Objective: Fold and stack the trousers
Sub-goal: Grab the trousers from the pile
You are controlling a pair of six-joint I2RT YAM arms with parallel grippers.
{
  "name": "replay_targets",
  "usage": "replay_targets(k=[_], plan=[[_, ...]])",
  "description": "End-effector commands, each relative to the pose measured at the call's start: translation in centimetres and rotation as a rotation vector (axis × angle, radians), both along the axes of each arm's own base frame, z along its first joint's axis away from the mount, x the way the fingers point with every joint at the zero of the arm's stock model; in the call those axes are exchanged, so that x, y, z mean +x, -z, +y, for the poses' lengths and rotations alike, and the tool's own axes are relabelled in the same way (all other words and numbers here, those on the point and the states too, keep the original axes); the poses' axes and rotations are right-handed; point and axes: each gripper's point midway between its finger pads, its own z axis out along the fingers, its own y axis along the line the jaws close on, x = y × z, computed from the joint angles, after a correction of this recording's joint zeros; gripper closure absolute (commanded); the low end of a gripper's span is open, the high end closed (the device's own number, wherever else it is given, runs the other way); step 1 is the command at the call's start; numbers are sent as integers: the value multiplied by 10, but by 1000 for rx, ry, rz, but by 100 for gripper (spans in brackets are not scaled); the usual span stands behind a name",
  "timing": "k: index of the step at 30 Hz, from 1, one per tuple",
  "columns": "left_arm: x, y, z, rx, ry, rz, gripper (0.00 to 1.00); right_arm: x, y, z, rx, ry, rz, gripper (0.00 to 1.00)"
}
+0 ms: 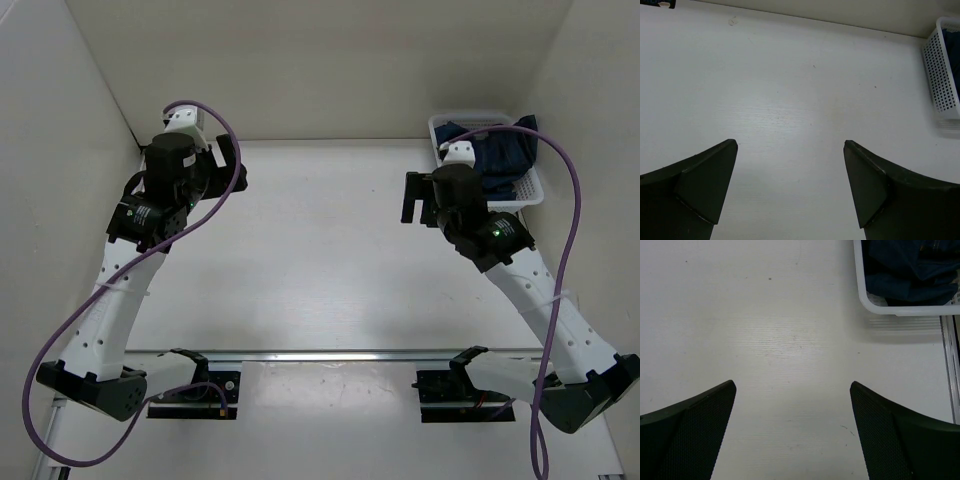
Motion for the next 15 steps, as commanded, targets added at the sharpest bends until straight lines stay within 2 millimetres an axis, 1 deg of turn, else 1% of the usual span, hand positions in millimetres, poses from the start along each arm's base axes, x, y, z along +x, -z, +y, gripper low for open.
replay_targets(k=[1, 2, 4, 5, 8, 9, 10, 12, 13, 14, 15], plan=[[-1, -10, 0, 0, 15, -29, 0, -2, -14, -6, 7, 21, -35, 0], [-1, -10, -1, 5, 28, -29, 0, -3, -10, -6, 13, 28, -26, 0], [-1, -7, -8, -5, 61, -16, 0, -3, -14, -13, 12, 69, -45, 0], [-1, -7, -10, -16, 66, -14, 0, -5, -8, -17, -2, 89, -30, 0], [1, -4, -15, -31, 78, 1, 0, -10, -9, -28, -17, 128, -38, 0], [1, -4, -15, -31, 78, 1, 0, -11, -9, -31, -13, 150, -44, 0], [3, 0, -16, -28, 78, 12, 0, -14, -10, -37, -24, 168, -49, 0], [6, 3, -17, -25, 78, 21, 0, -21, -8, -43, -43, 170, -51, 0], [6, 9, -17, -28, 73, 42, 0, -25, -14, -46, -42, 164, -68, 0], [6, 9, -17, -28, 73, 42, 0, -27, -11, -49, -57, 157, -66, 0], [6, 9, -17, -28, 73, 42, 0, -28, -8, -55, -75, 186, -73, 2]])
